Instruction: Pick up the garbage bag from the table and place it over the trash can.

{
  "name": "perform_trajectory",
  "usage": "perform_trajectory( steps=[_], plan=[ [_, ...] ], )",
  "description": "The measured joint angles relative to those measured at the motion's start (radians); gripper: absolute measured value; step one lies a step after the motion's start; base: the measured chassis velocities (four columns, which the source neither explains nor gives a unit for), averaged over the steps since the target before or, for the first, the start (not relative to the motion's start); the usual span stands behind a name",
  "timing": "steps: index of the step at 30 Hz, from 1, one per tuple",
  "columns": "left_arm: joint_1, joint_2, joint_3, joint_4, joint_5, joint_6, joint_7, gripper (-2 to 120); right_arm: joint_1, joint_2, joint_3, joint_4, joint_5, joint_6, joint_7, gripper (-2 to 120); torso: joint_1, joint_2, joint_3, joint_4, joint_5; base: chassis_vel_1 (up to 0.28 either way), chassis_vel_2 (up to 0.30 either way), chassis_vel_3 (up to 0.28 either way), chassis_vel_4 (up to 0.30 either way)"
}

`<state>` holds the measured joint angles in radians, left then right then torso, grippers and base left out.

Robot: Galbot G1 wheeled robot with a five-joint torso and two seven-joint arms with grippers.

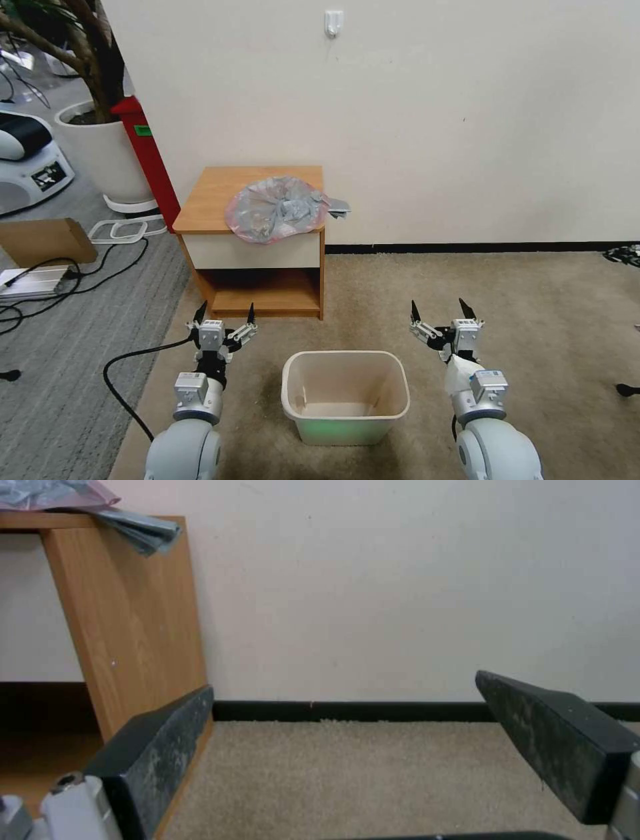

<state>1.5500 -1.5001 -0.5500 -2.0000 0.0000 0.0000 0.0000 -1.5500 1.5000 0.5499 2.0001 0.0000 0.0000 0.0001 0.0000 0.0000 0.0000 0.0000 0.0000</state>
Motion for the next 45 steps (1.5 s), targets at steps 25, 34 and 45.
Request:
perform_trajectory(
  steps=[25,34,45],
  plan=[
    [0.0,0.0,0.0,0.0,0.0,0.0,0.0,100,0.0,0.0,0.0,0.0,0.0,0.0,0.0,100,0.0,0.0,0.0,0.0,0.0,0.0,0.0,0.0,0.0],
    [0.0,0.0,0.0,0.0,0.0,0.0,0.0,100,0.0,0.0,0.0,0.0,0.0,0.0,0.0,100,0.0,0.0,0.0,0.0,0.0,0.0,0.0,0.0,0.0],
    [0.038,0.013,0.01,-0.087,-0.008,0.034,-0.018,100,-0.051,0.016,-0.008,0.063,-0.006,0.013,0.014,100,0.0,0.0,0.0,0.0001,0.0,0.0,0.0,0.0,0.0]
  ],
)
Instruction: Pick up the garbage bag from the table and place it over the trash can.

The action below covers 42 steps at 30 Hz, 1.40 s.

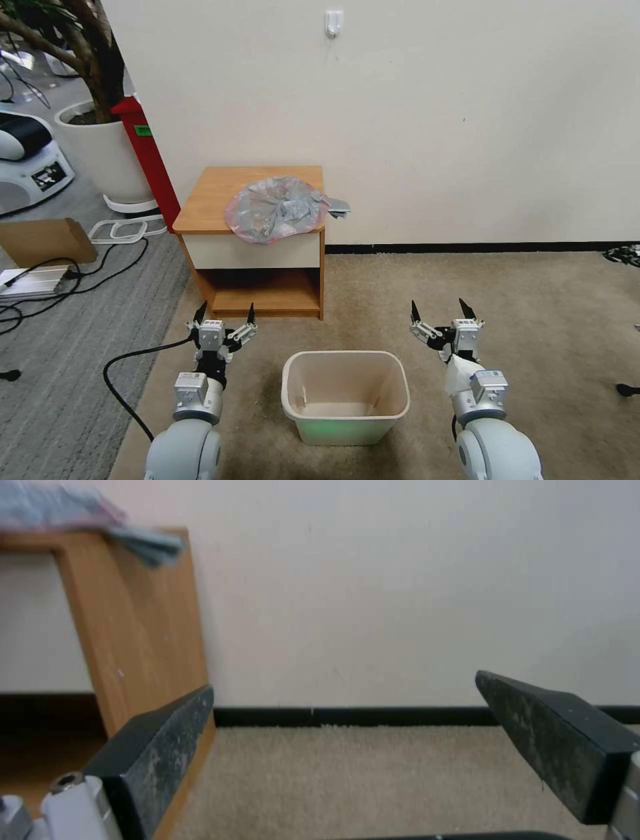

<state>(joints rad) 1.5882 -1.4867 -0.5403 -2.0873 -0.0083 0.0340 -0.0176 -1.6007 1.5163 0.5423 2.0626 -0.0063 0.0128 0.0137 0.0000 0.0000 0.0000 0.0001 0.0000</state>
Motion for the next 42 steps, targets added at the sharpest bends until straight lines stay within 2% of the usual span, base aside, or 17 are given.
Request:
perform_trajectory(
  steps=[2,3,5,6,9,10,13,14,15,17,24,28,29,33,34,37,42],
  plan=[
    [0.032,0.011,0.009,-0.072,-0.009,0.032,-0.017,100,-0.061,0.02,-0.009,0.074,-0.01,0.019,0.019,100,0.0,0.0,0.0,-0.0001,-0.0002,0.0,0.0,0.0,0.0],
    [0.032,0.011,0.009,-0.072,-0.009,0.032,-0.017,100,-0.061,0.02,-0.009,0.074,-0.01,0.019,0.019,100,0.0,0.0,0.0,-0.0001,-0.0002,0.0,0.0,0.0,0.0],
    [0.067,0.024,0.02,-0.152,-0.018,0.067,-0.037,100,-0.134,0.045,-0.021,0.162,-0.022,0.041,0.04,100,0.0,0.0,0.0,-0.0002,-0.0001,0.0,0.0,0.0,0.0],
    [0.067,0.024,0.02,-0.152,-0.018,0.067,-0.037,100,-0.134,0.045,-0.021,0.162,-0.022,0.041,0.04,100,0.0,0.0,0.0,-0.0002,-0.0001,0.0,0.0,0.0,0.0],
    [0.107,0.038,0.031,-0.241,-0.028,0.105,-0.059,100,-0.212,0.072,-0.033,0.257,-0.034,0.064,0.064,100,0.0,0.0,0.0,-0.0001,-0.0002,0.0,0.0,0.0,0.0],
    [0.107,0.038,0.031,-0.241,-0.028,0.105,-0.059,100,-0.212,0.072,-0.033,0.257,-0.034,0.064,0.064,100,0.0,0.0,0.0,-0.0001,-0.0002,0.0,0.0,0.0,0.0],
    [0.173,0.068,0.033,-0.365,-0.041,0.158,-0.09,100,-0.267,0.076,-0.059,0.291,-0.002,0.08,0.102,100,0.0,0.0,0.0,-0.0003,-0.0001,0.0,0.0,0.0,0.0],
    [0.194,0.087,-0.002,-0.369,-0.04,0.169,-0.098,100,-0.267,0.071,-0.06,0.29,0.004,0.079,0.104,100,0.0,0.0,0.0,-0.0001,0.0007,0.0,0.0,0.0,0.0],
    [0.194,0.087,-0.002,-0.369,-0.04,0.169,-0.098,100,-0.267,0.071,-0.06,0.29,0.004,0.079,0.104,100,0.0,0.0,0.0,-0.0001,0.0007,0.0,0.0,0.0,0.0],
    [0.214,0.106,-0.041,-0.37,-0.039,0.173,-0.103,100,-0.261,0.058,-0.067,0.275,0.017,0.072,0.105,100,0.0,0.0,0.0,0.0001,-0.0003,0.0,0.0,0.0,0.0],
    [0.233,0.121,-0.074,-0.361,-0.039,0.161,-0.103,100,-0.199,0.0,-0.073,0.241,0.096,0.017,0.106,100,0.0,0.0,0.0,-0.0001,-0.0001,0.0,0.0,0.0,0.0],
    [0.255,0.13,-0.089,-0.369,-0.061,0.154,-0.103,100,-0.07,-0.051,-0.073,0.199,0.319,-0.035,0.105,100,0.0,0.0,0.0,0.0,0.0,0.0,0.0,0.0,0.0],
    [0.255,0.13,-0.089,-0.369,-0.061,0.154,-0.103,100,-0.07,-0.051,-0.073,0.199,0.319,-0.035,0.105,100,0.0,0.0,0.0,0.0,0.0,0.0,0.0,0.0,0.0],
    [0.278,0.139,-0.095,-0.389,-0.101,0.162,-0.105,100,0.094,-0.083,-0.093,0.12,0.609,-0.075,0.107,100,0.0,0.0,0.0,-0.0002,0.0,0.0,0.0,0.0,0.0],
    [0.278,0.139,-0.095,-0.389,-0.101,0.162,-0.105,100,0.094,-0.083,-0.093,0.12,0.609,-0.075,0.107,100,0.0,0.0,0.0,-0.0002,0.0,0.0,0.0,0.0,0.0],
    [0.292,0.148,-0.097,-0.4,-0.118,0.162,-0.105,100,0.24,-0.093,-0.125,0.025,0.775,-0.093,0.113,100,0.0,0.0,0.0,-0.0001,0.0,0.0,0.0,0.0,0.0],
    [0.301,0.15,-0.097,-0.411,-0.129,0.162,-0.105,100,0.398,-0.09,-0.168,-0.1,0.911,-0.106,0.123,100,0.0,0.0,0.0,0.0,0.0,0.0,0.0,0.0,0.0]
  ],
)
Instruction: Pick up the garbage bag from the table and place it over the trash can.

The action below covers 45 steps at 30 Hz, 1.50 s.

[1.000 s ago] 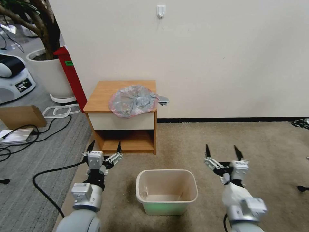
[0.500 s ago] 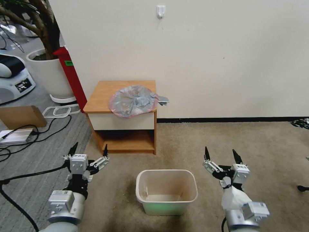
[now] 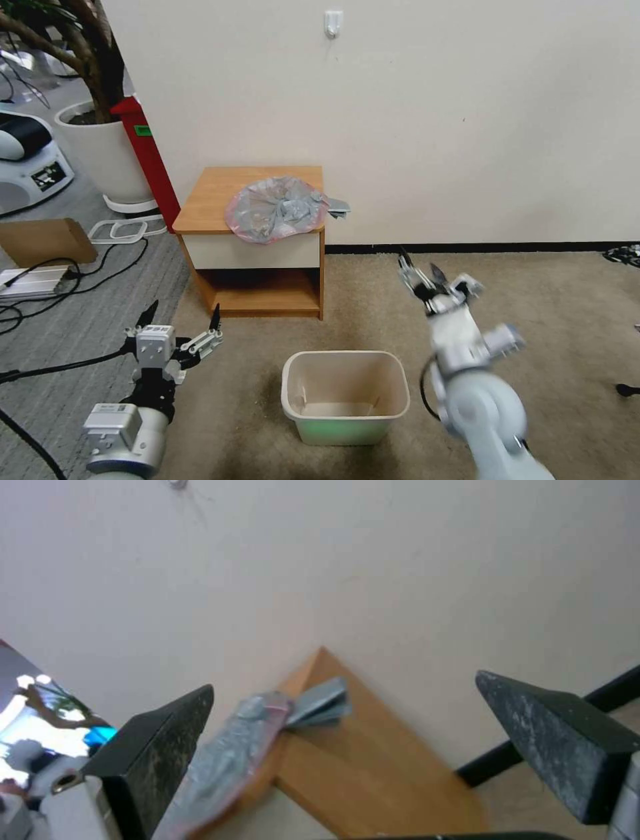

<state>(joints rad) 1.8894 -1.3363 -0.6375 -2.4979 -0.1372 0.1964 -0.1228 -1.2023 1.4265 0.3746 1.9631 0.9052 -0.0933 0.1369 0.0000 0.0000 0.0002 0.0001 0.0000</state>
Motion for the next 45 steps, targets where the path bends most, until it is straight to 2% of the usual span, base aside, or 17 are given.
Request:
perform_trajectory(
  steps=[3,4,7,16,26,38,41,45],
  plan=[
    [0.001,0.0,-0.007,-0.004,-0.007,0.0,0.0,100,0.118,0.019,-0.049,-0.094,0.161,-0.016,0.033,100,0.0,0.0,0.0,0.0001,-0.0001,0.0,0.0,0.0,0.0],
    [0.001,0.0,-0.007,-0.004,-0.007,0.0,0.0,100,0.118,0.019,-0.049,-0.094,0.161,-0.016,0.033,100,0.0,0.0,0.0,0.0001,-0.0001,0.0,0.0,0.0,0.0],
    [0.002,-0.001,-0.011,-0.004,-0.011,-0.001,0.0,100,0.222,0.049,-0.081,-0.193,0.281,-0.025,0.053,100,0.0,0.0,0.0,0.0,0.0,0.0,0.0,0.0,0.0],
    [0.002,-0.008,-0.005,-0.004,-0.015,-0.001,0.002,100,0.403,0.112,-0.105,-0.409,0.443,-0.065,0.093,100,0.0,0.0,0.0,0.0,-0.0002,0.0,0.0,0.0,0.0],
    [-0.002,-0.006,-0.009,-0.004,-0.016,-0.001,0.005,100,0.495,0.149,-0.111,-0.558,0.453,-0.068,0.09,100,0.0,0.0,0.0,-0.0001,-0.0001,0.0,0.0,0.0,0.0],
    [-0.003,-0.003,-0.008,-0.003,-0.017,-0.004,0.006,100,0.566,0.168,-0.117,-0.658,0.42,-0.067,0.036,100,0.0,0.0,0.0,0.0,0.0,0.0,0.0,0.0,0.0],
    [-0.003,-0.003,-0.008,-0.003,-0.017,-0.005,0.007,100,0.573,0.172,-0.117,-0.673,0.416,-0.064,0.027,97,0.0,0.0,0.0,-0.0001,0.0,0.0,0.0,0.0,0.0],
    [-0.007,-0.004,-0.005,-0.003,-0.016,-0.006,0.008,100,0.58,0.173,-0.113,-0.691,0.413,-0.059,0.018,84,0.0,0.0,0.0,-0.0001,0.0,0.0,0.0,0.0,0.0]
  ],
)
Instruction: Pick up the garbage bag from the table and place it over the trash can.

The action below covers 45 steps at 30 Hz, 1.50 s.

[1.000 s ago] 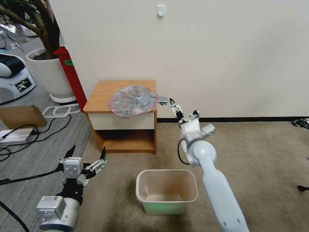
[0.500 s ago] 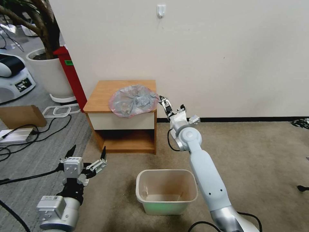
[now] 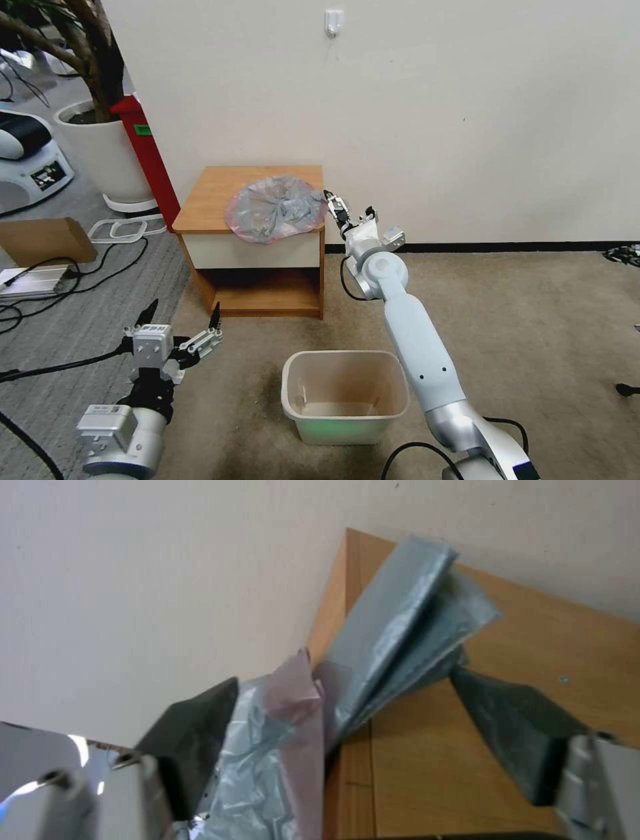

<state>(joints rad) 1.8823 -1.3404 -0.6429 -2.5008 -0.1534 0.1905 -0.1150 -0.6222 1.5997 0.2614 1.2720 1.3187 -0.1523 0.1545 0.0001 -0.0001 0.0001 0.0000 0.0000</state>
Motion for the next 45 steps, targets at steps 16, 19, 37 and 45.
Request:
perform_trajectory(
  steps=[16,19,37,45],
  plan=[
    [-0.009,0.002,0.004,0.001,0.001,-0.004,0.003,100,0.02,0.003,0.025,-0.054,-0.001,0.006,-0.002,26,0.0,0.0,0.0,0.0,0.0,0.0,0.0,0.0,0.0],
    [-0.011,0.002,0.006,0.003,0.002,-0.005,0.003,100,0.022,0.004,0.026,-0.056,0.001,0.007,-0.002,14,0.0,0.0,0.0,0.0,0.0,0.0,0.0,0.0,0.0],
    [-0.019,0.0,0.004,0.012,0.002,-0.02,0.024,100,-0.038,-0.019,0.019,0.053,0.016,0.008,0.036,0,0.0,0.0,0.0,0.0,0.0,0.0,0.0,0.0,0.0],
    [-0.028,-0.001,0.007,0.015,0.002,-0.027,0.027,100,-0.126,-0.033,-0.005,0.158,0.0,0.017,0.083,0,0.0,0.0,0.0,0.0,0.0,0.0,0.0,0.0,0.0]
  ],
)
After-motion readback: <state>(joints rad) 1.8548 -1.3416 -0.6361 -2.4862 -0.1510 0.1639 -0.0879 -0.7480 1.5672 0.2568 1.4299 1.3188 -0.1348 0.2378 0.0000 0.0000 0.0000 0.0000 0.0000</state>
